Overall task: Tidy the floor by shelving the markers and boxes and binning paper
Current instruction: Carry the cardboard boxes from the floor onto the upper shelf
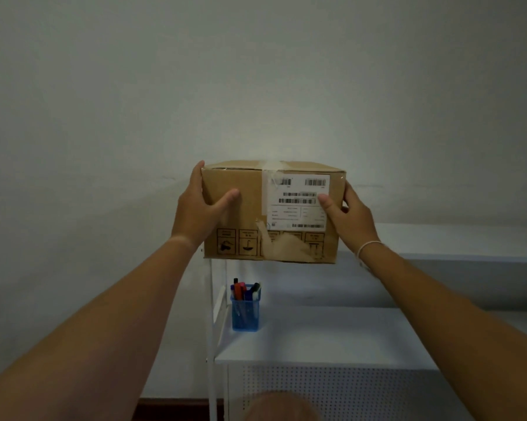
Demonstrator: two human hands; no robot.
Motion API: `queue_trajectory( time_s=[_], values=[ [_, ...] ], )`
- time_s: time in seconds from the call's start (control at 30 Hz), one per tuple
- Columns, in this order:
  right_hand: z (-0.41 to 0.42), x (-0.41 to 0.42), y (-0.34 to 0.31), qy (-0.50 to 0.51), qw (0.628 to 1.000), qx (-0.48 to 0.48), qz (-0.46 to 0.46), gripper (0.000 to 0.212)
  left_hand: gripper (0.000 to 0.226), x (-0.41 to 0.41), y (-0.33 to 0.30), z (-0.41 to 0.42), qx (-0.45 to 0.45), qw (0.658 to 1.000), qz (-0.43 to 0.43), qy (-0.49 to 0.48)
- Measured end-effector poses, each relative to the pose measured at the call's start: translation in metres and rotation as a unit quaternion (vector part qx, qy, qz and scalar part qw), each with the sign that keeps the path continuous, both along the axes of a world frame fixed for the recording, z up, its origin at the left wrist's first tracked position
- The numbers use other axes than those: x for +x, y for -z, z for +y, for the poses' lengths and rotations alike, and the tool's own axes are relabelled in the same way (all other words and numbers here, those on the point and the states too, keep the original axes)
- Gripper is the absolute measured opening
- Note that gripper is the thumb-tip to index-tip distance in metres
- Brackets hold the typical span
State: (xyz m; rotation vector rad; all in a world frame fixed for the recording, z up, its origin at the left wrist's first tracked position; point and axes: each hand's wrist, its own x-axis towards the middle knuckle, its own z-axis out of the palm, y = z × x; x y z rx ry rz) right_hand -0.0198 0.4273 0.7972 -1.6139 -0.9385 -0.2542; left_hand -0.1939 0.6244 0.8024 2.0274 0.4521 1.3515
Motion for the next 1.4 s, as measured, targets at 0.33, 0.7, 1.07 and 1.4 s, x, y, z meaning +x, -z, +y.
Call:
queue_trajectory(
  time_s=[0.33, 0.7, 1.07, 1.4],
  values=[
    [-0.005, -0.010, 0.009, 0.031, 0.998, -0.037, 0.045, 0.050, 0.068, -0.003, 0.013, -0.012, -0.032, 0.999, 0.038, -0.014],
    [-0.140, -0.037, 0.022, 0.085, 0.989, -0.082, 0.093, 0.060, 0.051, -0.029, 0.015, -0.120, -0.046, 0.994, 0.073, -0.064],
    [-0.444, -0.048, 0.053, 0.293, 0.945, -0.087, 0.114, 0.059, 0.062, 0.075, 0.032, -0.393, -0.042, 0.974, 0.127, 0.182],
    [-0.694, -0.116, 0.111, 0.485, 0.850, -0.084, 0.188, 0.060, 0.056, 0.105, 0.098, -0.640, -0.002, 0.899, 0.225, 0.376]
  ],
)
